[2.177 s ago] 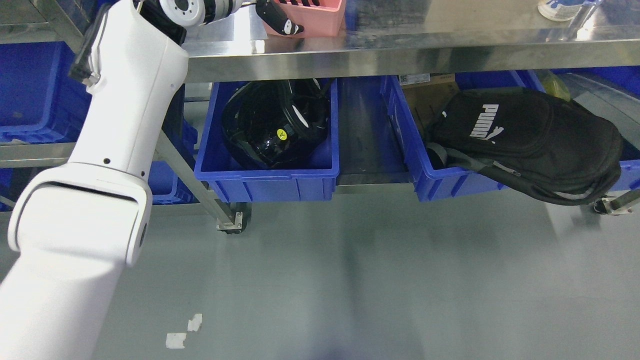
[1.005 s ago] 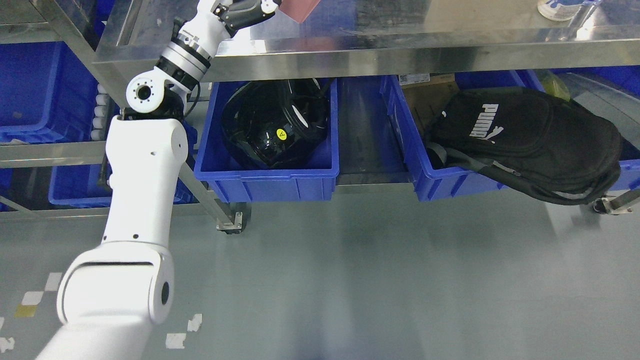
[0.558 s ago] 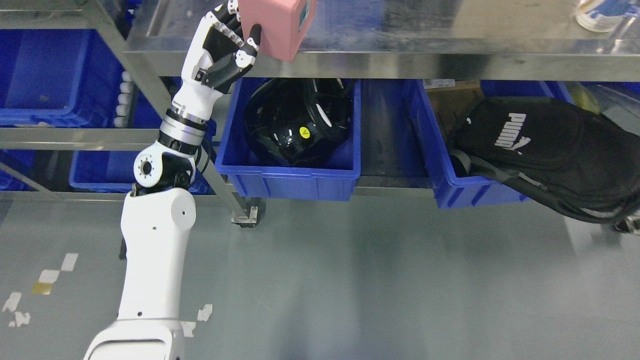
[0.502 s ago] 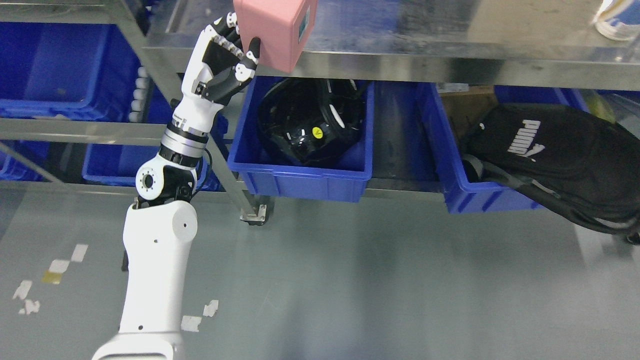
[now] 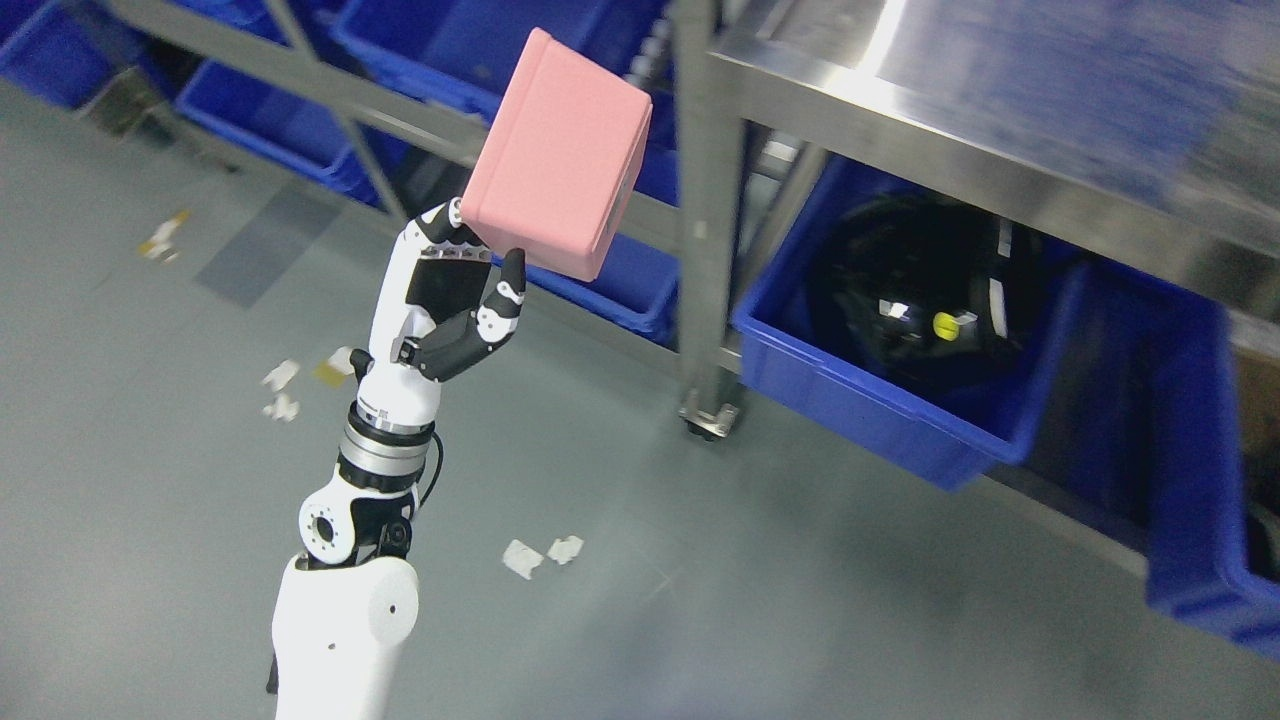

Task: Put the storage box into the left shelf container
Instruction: 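Hold the pink box in the left hand while turning toward the shelving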

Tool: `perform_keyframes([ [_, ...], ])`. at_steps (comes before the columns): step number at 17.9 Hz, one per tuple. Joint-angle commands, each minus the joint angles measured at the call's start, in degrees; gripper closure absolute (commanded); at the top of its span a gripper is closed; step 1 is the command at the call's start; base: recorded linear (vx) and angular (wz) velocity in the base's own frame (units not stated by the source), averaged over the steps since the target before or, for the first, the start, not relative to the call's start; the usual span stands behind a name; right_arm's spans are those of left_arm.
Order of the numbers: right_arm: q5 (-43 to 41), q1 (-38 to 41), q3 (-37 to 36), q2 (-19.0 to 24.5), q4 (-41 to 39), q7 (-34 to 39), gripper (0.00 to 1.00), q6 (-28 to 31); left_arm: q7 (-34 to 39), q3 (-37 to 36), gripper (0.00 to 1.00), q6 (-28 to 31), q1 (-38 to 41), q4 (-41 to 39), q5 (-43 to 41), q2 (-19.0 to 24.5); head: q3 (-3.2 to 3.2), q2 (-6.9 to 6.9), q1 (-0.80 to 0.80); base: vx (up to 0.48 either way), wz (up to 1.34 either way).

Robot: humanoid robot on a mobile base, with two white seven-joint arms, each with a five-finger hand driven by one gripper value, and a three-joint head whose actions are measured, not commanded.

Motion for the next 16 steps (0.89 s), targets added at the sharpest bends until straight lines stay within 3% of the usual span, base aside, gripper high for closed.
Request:
perform_keyframes([
  [1,-1.2,-0.2,0.0,-1.0,-1.0,0.3,0.0,0.0,0.1,-3.5,0.99,-1.8,7.7,-10.6,0.4,1.0,0.0,0.0,0.0,0.226,1.48],
  [6,-1.2,-0.2,0.0,-1.0,-1.0,0.4,0.0,-0.1,0.2,-3.2,0.99,-2.2,8.5,-10.5,0.4,1.0,0.0,0.01,0.0,0.299,1.39],
  [16,-1.2,-0.3,0.0,-1.0,-1.0,0.3,0.0,0.0,0.1,-3.2,0.99,-2.2,11.4,-10.3,0.4,1.0,0.0,0.01,0.0,0.571,0.84],
])
